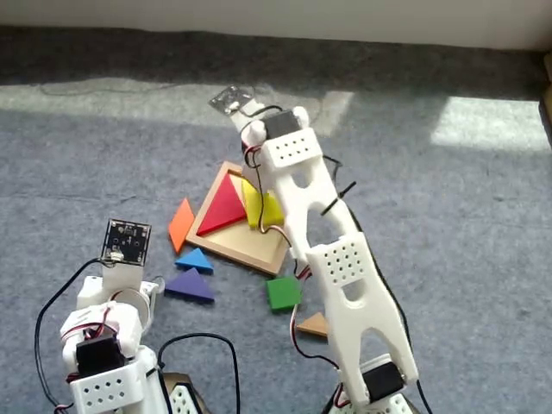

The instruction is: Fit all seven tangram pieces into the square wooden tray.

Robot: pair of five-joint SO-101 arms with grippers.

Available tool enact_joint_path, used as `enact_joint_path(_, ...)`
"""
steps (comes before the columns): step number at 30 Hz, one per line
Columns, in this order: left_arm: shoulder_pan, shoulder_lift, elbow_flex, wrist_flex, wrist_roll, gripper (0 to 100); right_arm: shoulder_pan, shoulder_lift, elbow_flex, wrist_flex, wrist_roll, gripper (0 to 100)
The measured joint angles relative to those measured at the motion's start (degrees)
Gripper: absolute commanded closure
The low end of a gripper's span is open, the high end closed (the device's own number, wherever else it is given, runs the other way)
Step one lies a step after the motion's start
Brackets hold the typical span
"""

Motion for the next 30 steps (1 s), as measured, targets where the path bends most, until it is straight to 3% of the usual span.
enact_joint_path(15,0.0,0.0,0.0,0.0,0.0,75,-3.2,-11.1,-3.6,7.5,0.0,91.9)
enact_joint_path(30,0.0,0.0,0.0,0.0,0.0,75,-2.7,-12.0,18.6,5.2,0.0,91.9)
